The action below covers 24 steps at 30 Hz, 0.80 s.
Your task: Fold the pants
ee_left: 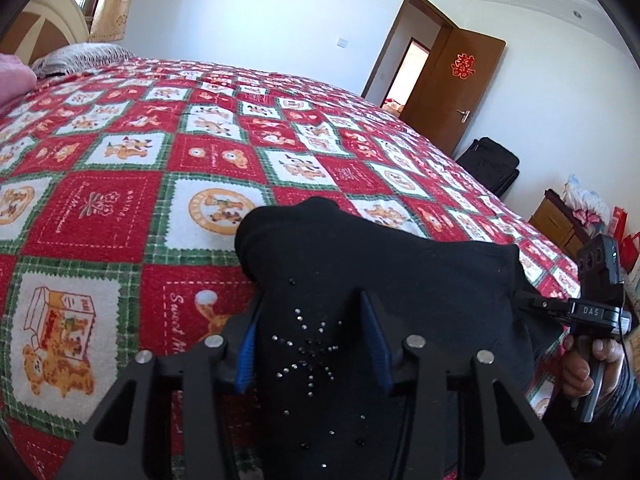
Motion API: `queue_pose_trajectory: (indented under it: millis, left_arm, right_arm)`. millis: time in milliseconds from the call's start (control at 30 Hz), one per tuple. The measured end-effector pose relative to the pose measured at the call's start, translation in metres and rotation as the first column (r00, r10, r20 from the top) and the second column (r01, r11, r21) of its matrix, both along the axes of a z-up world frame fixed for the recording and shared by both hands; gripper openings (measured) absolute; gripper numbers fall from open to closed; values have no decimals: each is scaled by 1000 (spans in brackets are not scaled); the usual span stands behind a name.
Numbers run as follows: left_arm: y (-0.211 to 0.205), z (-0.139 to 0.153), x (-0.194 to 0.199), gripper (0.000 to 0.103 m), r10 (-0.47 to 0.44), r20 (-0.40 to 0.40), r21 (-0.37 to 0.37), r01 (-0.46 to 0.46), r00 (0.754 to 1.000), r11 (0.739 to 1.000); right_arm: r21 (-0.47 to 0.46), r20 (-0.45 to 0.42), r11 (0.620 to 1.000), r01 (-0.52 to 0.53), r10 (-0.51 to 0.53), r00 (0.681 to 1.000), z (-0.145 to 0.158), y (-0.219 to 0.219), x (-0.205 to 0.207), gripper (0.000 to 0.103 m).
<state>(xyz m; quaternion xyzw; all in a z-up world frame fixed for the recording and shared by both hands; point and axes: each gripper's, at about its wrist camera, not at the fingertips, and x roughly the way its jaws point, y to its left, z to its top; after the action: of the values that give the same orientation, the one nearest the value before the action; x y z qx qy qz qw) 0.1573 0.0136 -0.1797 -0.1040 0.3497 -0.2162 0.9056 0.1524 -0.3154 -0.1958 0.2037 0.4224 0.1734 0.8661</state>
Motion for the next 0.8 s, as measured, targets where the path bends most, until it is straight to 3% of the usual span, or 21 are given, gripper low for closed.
queue_pose_trajectory:
  millis: [333, 400, 467, 500, 800]
  left_arm:
    - [1, 0, 0, 50, -2, 9, 18, 1, 1000, 1000]
    - [1, 1, 0, 45, -10, 10, 17, 10, 1000, 1000]
    - [-2, 2, 0, 30, -27, 14, 17, 26, 1000, 1000]
    - [-3, 2, -1, 27, -34, 16, 22, 34, 999, 999]
    - [13, 22, -8, 14, -49, 19, -6, 49, 999, 999]
  right_arm:
    - [32, 6, 999, 1, -2, 1000, -7, -3, 2, 41]
    - [12, 2, 1000, 6, -6, 1000, -4, 0, 2, 40]
    - [-26, 23, 1000, 0, 0, 1000, 2, 6, -1, 35]
    - [-50, 38, 999, -2, 4, 999, 5, 10, -3, 33]
    - [-97, 103, 994, -43, 53, 993, 35, 22, -7, 27]
